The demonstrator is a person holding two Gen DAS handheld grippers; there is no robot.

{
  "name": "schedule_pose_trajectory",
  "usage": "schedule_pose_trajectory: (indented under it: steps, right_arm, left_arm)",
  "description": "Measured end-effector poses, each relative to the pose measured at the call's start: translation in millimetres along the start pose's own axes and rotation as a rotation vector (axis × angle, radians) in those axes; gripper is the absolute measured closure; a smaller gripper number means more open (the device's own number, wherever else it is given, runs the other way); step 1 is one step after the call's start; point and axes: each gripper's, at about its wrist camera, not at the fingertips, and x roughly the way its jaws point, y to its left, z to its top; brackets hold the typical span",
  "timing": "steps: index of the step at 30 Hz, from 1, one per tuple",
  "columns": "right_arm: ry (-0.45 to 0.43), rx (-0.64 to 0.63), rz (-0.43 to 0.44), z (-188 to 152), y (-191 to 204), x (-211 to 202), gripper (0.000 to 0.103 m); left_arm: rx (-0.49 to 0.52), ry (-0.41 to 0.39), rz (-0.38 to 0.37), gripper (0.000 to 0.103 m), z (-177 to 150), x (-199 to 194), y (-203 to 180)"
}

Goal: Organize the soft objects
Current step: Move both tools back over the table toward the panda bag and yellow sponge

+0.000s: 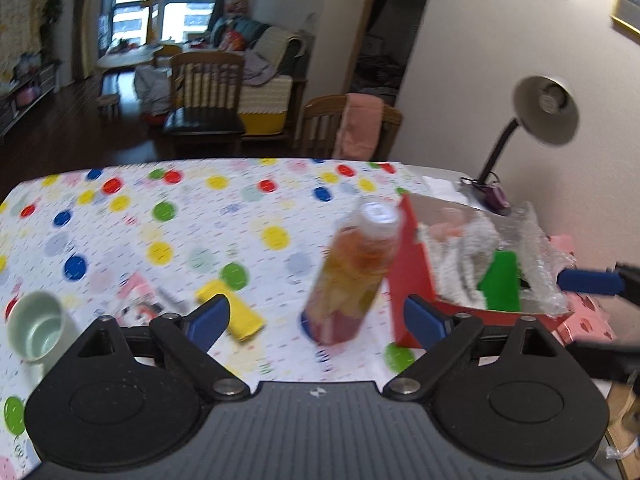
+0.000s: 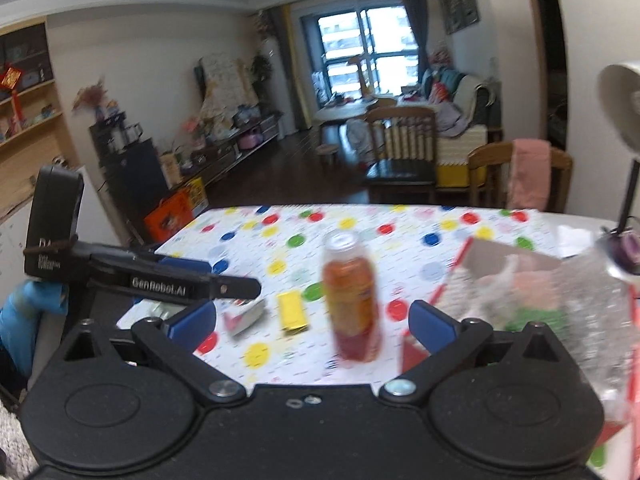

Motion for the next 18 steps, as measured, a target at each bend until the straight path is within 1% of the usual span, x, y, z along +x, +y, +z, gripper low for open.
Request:
schedule_pose_trajectory:
  steps: [1, 3, 7, 11, 14, 18]
  right_arm:
    - [0.011, -0.004, 0.005, -1.3, 7.5, 6.6, 0.001]
    - [0.032, -0.012, 0.013, -4.1, 19.6, 19.9, 0.001]
    - [0.074, -0.040, 0.021, -7.9, 43.2, 50.1, 0.001]
    - [0.104, -0.090, 0.018, -13.6, 59.6, 77.1, 0.001]
    - [0.130, -0.128, 0.014, -15.7, 69.5, 101.5, 0.003]
    - [0.158, -0.175, 0.009, -16.6, 75.6, 137.9, 0.005]
  left_arm:
    - [-0.015, 0.003, 0.004, 0.003, -0.3, -0.5, 8.8]
    - [-0.042, -0.002, 0.018, 0.003, 0.1, -0.1, 24.4]
    - [-0.063, -0.001, 0.054, 0.002, 3.9, 4.7, 49.9]
    - [-0.097, 0.041, 0.064, 0.002, 9.4, 17.3, 73.2]
    - [-0.177, 0.091, 0.069, 0.002, 13.5, 34.0, 93.3]
    - [-0.300, 0.154, 0.099, 0.002, 18.2, 62.1, 118.0]
